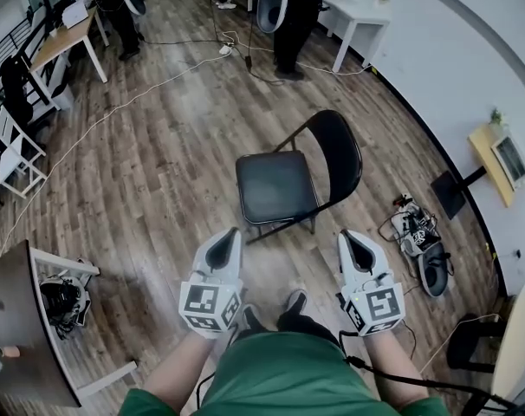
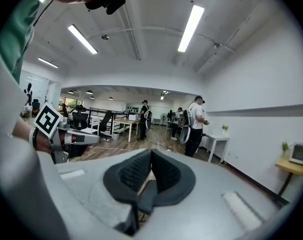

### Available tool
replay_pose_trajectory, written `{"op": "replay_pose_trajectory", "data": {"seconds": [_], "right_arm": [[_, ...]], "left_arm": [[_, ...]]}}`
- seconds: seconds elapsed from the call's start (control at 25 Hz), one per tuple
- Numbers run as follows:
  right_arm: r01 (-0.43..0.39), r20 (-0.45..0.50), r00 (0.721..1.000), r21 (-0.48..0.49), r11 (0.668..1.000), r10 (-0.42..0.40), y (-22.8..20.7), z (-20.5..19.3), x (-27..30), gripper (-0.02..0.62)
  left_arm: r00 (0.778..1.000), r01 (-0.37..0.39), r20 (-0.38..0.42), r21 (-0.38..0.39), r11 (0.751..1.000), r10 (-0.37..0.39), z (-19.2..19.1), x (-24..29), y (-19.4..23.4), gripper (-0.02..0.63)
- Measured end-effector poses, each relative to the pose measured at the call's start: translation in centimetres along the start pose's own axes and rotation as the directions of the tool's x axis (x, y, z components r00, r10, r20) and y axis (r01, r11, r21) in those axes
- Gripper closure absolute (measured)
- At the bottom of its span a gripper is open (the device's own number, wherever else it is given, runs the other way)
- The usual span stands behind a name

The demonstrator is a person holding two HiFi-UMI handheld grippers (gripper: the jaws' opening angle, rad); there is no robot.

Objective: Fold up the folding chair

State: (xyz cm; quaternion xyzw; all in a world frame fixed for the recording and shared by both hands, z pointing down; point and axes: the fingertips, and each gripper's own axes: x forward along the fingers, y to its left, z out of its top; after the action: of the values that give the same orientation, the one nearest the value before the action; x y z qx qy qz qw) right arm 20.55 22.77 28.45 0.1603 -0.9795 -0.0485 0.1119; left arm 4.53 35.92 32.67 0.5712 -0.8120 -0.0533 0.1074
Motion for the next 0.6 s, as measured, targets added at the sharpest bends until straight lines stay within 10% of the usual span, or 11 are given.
{"op": "replay_pose_trajectory", "data": {"seconds": [0.6], "right_arm": [[-0.114, 0.029, 0.993, 0.023, 0.993, 0.113, -3.3, -0.2, 9.0, 0.592]], "left_arm": [[0.992, -0.126, -0.02, 0.02, 0.992, 0.127, 0.6, 4.9, 2.9, 0.594]]}}
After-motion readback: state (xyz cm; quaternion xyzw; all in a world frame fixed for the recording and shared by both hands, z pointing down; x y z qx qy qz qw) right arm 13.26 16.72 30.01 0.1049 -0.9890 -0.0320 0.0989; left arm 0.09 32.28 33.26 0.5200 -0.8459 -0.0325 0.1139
